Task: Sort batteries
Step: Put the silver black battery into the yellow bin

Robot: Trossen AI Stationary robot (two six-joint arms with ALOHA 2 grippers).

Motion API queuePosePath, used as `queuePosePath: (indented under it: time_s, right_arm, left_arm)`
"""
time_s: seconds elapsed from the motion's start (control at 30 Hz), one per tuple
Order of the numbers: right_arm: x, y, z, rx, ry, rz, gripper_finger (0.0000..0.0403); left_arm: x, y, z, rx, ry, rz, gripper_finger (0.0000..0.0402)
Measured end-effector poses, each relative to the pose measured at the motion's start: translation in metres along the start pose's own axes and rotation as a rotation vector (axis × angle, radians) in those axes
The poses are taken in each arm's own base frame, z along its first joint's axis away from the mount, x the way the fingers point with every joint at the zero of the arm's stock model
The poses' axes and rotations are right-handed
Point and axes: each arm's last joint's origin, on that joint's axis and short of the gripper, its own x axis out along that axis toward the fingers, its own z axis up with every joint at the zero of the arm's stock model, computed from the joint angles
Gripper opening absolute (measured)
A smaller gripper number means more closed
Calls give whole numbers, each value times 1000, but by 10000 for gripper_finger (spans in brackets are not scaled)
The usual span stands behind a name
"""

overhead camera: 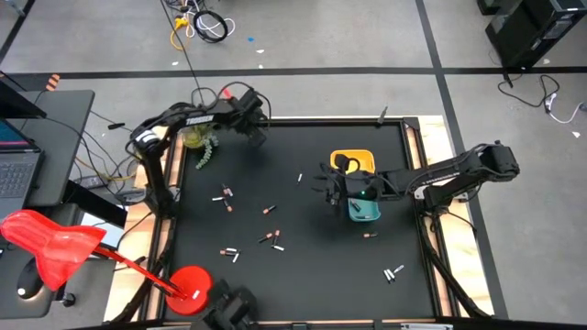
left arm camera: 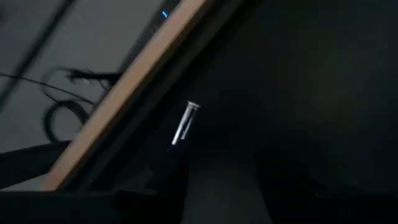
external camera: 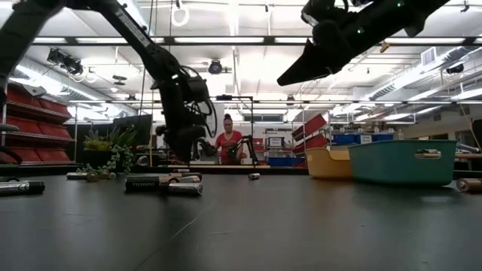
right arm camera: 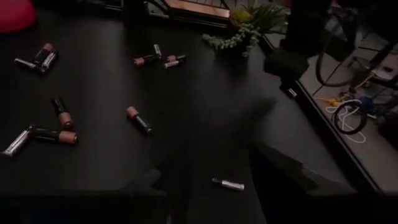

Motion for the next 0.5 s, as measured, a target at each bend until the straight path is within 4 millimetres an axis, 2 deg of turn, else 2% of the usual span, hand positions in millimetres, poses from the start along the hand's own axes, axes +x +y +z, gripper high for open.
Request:
queuePosePath:
  time_s: [0.27,0.5]
  right_arm:
    - [1,-2,0,-31,-1,14,161]
    - [2,-5,1,-40,-15,6,158]
  left_arm:
    - [9,17,8,-40,11,14,181]
    - [17,35,4,-91,17,-38,181]
